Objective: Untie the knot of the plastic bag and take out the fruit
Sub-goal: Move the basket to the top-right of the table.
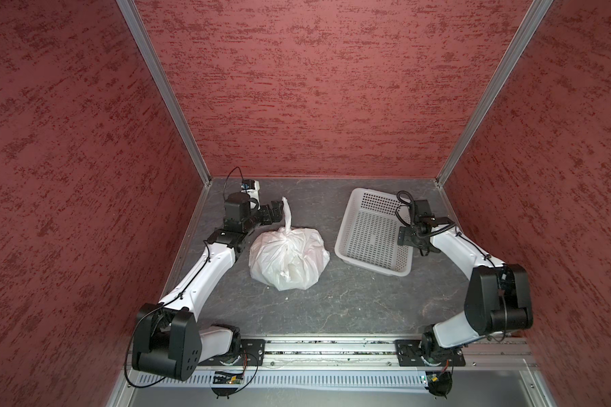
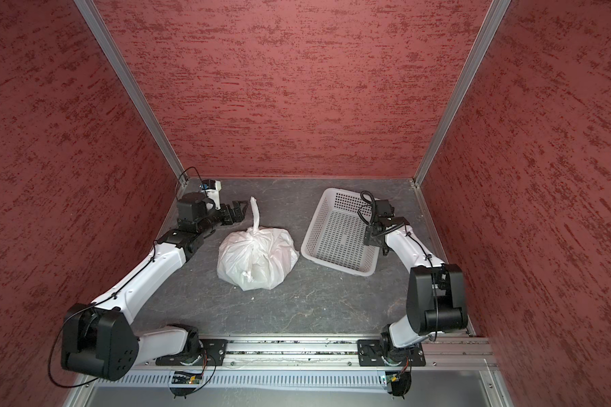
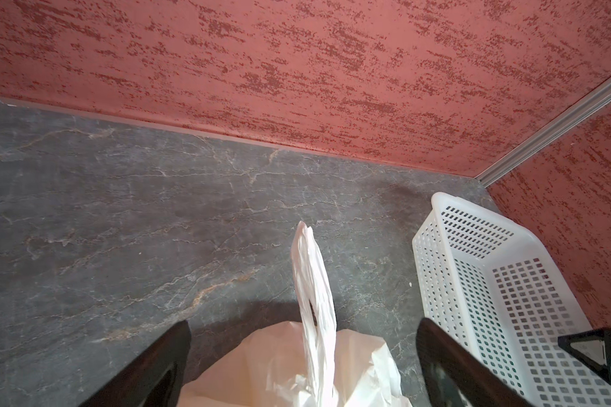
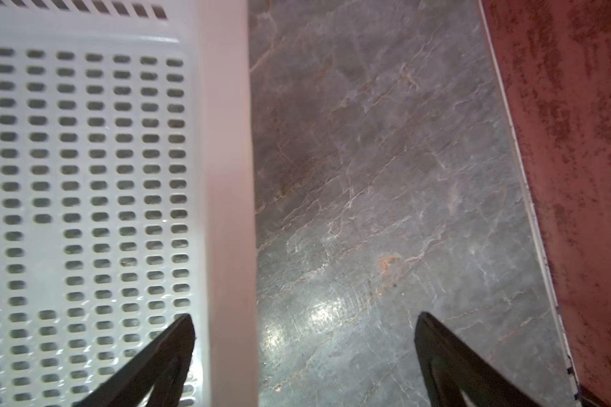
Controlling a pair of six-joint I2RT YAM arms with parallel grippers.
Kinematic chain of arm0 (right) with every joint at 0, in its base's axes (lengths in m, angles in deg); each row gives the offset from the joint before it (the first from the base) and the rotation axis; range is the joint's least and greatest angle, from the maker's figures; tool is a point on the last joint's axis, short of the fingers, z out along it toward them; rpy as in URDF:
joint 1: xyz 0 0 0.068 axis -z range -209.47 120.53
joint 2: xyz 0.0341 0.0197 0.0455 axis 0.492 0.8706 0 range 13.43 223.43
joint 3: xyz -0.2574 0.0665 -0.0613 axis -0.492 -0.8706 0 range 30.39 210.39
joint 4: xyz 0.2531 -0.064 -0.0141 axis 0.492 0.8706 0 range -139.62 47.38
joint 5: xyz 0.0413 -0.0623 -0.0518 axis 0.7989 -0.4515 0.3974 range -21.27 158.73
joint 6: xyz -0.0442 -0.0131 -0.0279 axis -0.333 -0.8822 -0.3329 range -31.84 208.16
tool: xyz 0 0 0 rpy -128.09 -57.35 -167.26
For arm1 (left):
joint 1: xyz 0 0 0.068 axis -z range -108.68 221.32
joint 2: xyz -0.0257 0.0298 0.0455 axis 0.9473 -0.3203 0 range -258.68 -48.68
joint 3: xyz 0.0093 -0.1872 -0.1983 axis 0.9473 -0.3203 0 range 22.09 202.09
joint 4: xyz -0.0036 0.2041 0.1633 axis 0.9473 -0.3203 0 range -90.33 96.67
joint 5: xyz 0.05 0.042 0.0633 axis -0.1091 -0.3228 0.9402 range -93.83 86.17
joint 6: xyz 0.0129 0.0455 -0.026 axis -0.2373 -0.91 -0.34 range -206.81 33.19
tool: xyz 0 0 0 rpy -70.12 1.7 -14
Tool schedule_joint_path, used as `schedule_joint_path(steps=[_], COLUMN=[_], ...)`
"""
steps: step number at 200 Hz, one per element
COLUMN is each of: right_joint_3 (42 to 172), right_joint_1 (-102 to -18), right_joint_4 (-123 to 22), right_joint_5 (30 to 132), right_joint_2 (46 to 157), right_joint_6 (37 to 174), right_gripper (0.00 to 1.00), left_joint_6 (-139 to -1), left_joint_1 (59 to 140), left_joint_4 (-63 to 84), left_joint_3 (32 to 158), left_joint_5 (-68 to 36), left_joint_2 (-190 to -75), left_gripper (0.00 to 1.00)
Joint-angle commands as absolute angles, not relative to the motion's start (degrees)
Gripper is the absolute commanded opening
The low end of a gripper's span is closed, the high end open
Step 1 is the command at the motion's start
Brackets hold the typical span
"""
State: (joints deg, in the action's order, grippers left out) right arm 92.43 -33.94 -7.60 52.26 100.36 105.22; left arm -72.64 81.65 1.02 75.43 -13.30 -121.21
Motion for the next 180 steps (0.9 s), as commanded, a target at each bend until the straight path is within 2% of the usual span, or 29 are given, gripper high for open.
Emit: schedule_joint_path(steps=[1,34,74,121,153,180], right_joint_3=[98.01,106.37,114.51,122.04,119.97,117.06], right_joint_1=[-36.1,-44.93,-55.37,-60.49,-60.65,-60.59], right_joint_4=[-5.07,-2.54,-6.66,-8.73,-10.59,-10.99], right_joint_5=[54.88,56.93,61.22,61.06,59.57,58.05], right_joint_2=[95.04,96.4,106.88,120.93,123.98,123.0], right_joint_6=[107.55,111.14,114.06,114.96,114.72,113.69], right_gripper=[0.98,0.98,0.98,0.96,0.83,0.66], left_joint_6=[-72.05,-72.21,-71.46,-69.81,-69.89,-70.11], left_joint_1=[82.77,85.38,87.74,89.17,89.37,89.39], left_joint_4=[-2.46,-4.2,-4.33,-2.91,-3.0,-3.2], left_joint_3=[77.18,77.02,75.5,73.27,72.3,71.66], left_joint_5=[-15.6,-16.91,-18.72,-18.6,-17.92,-17.54], left_joint_2=[-121.19,-120.32,-119.96,-119.3,-118.22,-117.63], left_gripper=[1.0,1.0,1.0,1.0,1.0,1.0])
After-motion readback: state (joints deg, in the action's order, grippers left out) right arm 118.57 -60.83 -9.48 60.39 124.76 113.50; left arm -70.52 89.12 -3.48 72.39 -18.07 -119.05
